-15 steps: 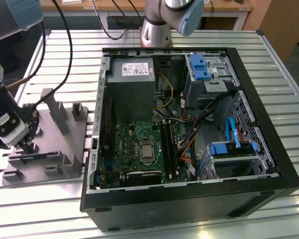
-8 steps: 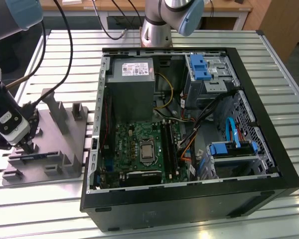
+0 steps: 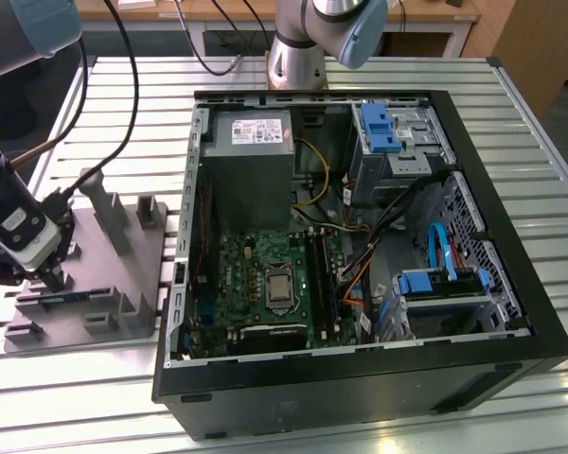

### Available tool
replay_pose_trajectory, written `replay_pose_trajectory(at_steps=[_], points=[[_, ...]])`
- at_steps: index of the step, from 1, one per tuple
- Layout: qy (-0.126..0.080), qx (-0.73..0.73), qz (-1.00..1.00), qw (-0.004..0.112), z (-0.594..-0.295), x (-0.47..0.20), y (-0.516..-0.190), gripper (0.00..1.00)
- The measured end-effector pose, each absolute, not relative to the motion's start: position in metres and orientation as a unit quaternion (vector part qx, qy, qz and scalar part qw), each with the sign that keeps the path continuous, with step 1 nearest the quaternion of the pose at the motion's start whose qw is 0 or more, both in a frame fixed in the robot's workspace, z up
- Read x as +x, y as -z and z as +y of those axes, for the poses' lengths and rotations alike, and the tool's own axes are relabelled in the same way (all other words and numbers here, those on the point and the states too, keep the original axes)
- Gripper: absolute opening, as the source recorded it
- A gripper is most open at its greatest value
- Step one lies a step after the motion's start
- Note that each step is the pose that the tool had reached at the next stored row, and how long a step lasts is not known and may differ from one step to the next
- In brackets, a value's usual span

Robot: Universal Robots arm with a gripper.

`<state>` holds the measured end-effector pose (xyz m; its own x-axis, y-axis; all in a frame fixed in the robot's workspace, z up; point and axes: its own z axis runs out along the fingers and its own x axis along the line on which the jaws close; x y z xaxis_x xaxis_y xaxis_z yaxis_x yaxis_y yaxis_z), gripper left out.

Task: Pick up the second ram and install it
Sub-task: 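Pick up the second ram and move it above second insertion slot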

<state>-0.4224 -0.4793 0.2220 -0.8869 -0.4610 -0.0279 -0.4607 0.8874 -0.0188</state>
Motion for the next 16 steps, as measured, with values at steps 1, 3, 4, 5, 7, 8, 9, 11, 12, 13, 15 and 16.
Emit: replay_pose_trajectory(at_steps=[1,3,4,5,7,8,9,11,12,13,15,16], points=[[0.006,-0.241,0.97,0.016,-0.4793,-0.4224,-0.222,0.1],[0.006,-0.249,0.968,0.016,-0.4793,-0.4224,-0.222,0.1],[0.006,-0.253,0.967,0.016,-0.4793,-0.4224,-0.222,0.1],[0.005,-0.256,0.966,0.016,-0.4793,-0.4224,-0.222,0.1],[0.005,-0.264,0.964,0.016,-0.4793,-0.4224,-0.222,0.1],[0.005,-0.268,0.963,0.016,-0.4793,-0.4224,-0.222,0.1],[0.005,-0.271,0.962,0.016,-0.4793,-0.4224,-0.222,0.1],[0.005,-0.279,0.96,0.016,-0.4792,-0.4224,-0.222,0.1],[0.005,-0.283,0.959,0.016,-0.4793,-0.4224,-0.222,0.1],[0.005,-0.286,0.958,0.016,-0.4793,-0.4224,-0.222,0.1],[0.005,-0.294,0.956,0.016,-0.4792,-0.4224,-0.222,0.1],[0.005,-0.298,0.955,0.016,-0.4792,-0.4224,-0.222,0.1]])
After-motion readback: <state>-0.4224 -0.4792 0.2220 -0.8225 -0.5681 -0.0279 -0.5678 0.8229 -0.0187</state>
